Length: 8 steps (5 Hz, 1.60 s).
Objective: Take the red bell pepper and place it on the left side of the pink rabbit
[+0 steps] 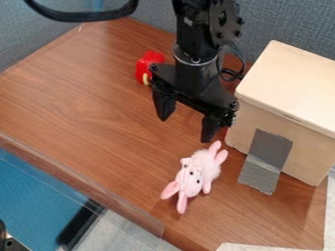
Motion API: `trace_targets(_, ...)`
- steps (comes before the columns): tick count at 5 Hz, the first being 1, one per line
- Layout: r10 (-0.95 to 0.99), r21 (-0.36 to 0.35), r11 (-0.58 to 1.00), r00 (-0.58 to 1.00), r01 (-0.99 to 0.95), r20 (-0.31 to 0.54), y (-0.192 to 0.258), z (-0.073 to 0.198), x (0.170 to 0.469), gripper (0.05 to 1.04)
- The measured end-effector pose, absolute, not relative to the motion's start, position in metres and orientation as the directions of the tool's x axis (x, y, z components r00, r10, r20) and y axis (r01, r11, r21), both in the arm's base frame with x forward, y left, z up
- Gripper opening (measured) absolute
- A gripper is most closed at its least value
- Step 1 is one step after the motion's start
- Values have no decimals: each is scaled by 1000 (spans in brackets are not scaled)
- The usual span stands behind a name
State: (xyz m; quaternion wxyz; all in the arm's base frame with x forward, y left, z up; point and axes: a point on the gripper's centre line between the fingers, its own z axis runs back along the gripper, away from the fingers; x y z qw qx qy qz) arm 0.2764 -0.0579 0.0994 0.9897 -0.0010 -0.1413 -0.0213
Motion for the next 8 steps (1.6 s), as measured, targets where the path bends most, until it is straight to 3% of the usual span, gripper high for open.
trace_targets(1, -45, 9, 999, 968, 44, 249, -58, 91, 274, 999)
trace_targets(3, 111, 5, 994, 978, -113, 177, 7, 84, 315, 999)
trace_targets(4, 217, -3, 975, 956, -220, 198, 40, 93, 345, 999)
trace_targets(6, 269, 7, 961, 941, -276, 204, 63, 96, 390, 999)
trace_targets(8, 280, 65, 952, 940, -298, 196, 80, 79, 419, 999)
